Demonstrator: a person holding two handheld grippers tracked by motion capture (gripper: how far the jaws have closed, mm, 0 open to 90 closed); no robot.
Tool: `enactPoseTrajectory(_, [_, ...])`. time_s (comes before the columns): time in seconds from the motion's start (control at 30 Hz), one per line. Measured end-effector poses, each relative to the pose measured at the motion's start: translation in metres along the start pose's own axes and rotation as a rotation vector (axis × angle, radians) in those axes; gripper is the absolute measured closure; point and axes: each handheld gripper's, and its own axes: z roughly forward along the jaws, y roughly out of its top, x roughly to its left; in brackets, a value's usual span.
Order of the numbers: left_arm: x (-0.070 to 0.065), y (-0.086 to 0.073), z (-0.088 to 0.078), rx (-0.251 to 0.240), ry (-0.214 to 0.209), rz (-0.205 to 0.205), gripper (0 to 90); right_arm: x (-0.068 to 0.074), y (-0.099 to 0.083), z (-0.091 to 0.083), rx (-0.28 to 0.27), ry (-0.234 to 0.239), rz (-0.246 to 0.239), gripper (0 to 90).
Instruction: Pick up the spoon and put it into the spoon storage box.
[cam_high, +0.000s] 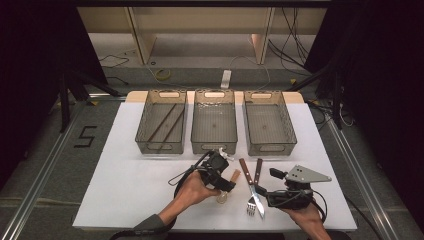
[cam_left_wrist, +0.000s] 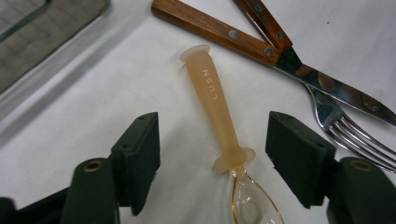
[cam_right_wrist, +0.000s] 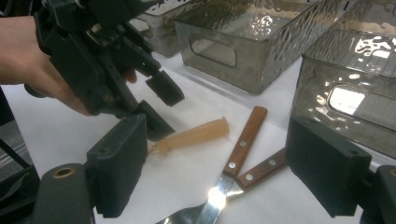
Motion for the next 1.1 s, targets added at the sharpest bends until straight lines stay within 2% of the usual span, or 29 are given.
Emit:
enactPoseTrajectory(0.2, [-0.001,0.001,0.006,0.023,0.001,0.012,45.0,0.000,0.000,0.000,0.001,0.000,0.000,22.2])
enactPoseTrajectory(0.53, [-0.007,0.000,0.017,0.048,0.001,0.022,53.9,0.000,0.000,0.000,0.000,0.002,-0.002,22.2])
enactPoseTrajectory(0.67, [-0.008,-0.001,0.019,0.055,-0.002,0.040,58.3,0.000,0.000,0.000,0.000,0.002,-0.001,22.2])
enactPoseTrajectory(0.73, [-0.010,0.000,0.019,0.060,0.015,0.066,59.3,0.000,0.000,0.000,0.003,0.002,-0.001,22.2])
enactPoseTrajectory(0.87, [-0.013,-0.001,0.019,0.061,0.036,0.089,64.7,0.000,0.000,0.001,0.006,0.002,0.000,22.2])
enactPoseTrajectory(1.1, [-0.013,-0.002,0.020,0.058,0.040,0.102,68.4,0.001,0.000,0.001,0.006,0.002,0.001,22.2])
